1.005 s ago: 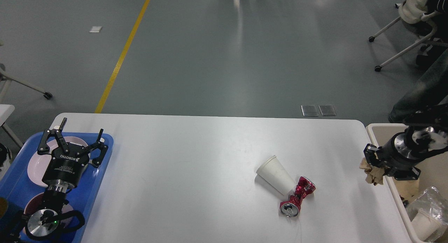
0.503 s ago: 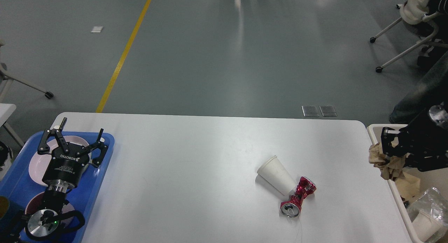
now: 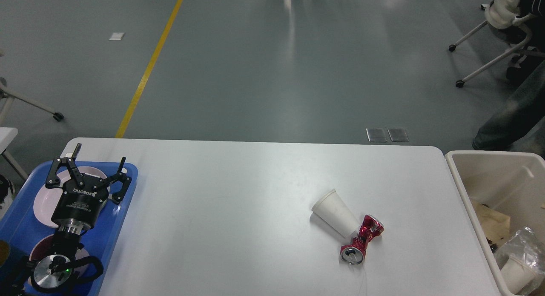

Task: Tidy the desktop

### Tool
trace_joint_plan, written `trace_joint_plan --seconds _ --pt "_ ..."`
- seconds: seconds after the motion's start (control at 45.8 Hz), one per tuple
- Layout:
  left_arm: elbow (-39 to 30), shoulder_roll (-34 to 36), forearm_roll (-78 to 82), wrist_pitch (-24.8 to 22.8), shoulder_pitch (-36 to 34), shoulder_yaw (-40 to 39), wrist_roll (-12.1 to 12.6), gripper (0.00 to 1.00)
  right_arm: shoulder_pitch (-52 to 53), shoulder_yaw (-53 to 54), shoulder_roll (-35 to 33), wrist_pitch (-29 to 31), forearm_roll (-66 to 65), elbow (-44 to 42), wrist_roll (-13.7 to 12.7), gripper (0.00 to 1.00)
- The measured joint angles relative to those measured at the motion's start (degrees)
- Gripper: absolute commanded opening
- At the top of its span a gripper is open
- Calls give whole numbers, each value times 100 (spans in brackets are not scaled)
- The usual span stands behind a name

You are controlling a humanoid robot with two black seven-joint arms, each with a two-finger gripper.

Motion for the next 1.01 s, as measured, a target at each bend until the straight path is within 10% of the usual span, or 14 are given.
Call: trace_joint_plan --seconds 0.393,0.808,0.852,0.961,1.005 --pt "2 1 0 0 8 0 0 97 -4393 1389 2351 -1494 94 -4579 -5 0" --pt "2 -3 0 0 0 0 0 97 -5296 1418 2861 -1870 105 -5026 -31 0" --pt "2 -3 0 0 0 0 0 97 -5303 1420 2862 -1882 105 -5028 -31 16" --pt "2 -1 0 0 0 0 0 97 -5315 1410 2862 -1993 105 -5035 -24 91" --pt "2 0 0 0 0 0 0 97 -5315 1399 2861 -2092 105 -5038 -22 100"
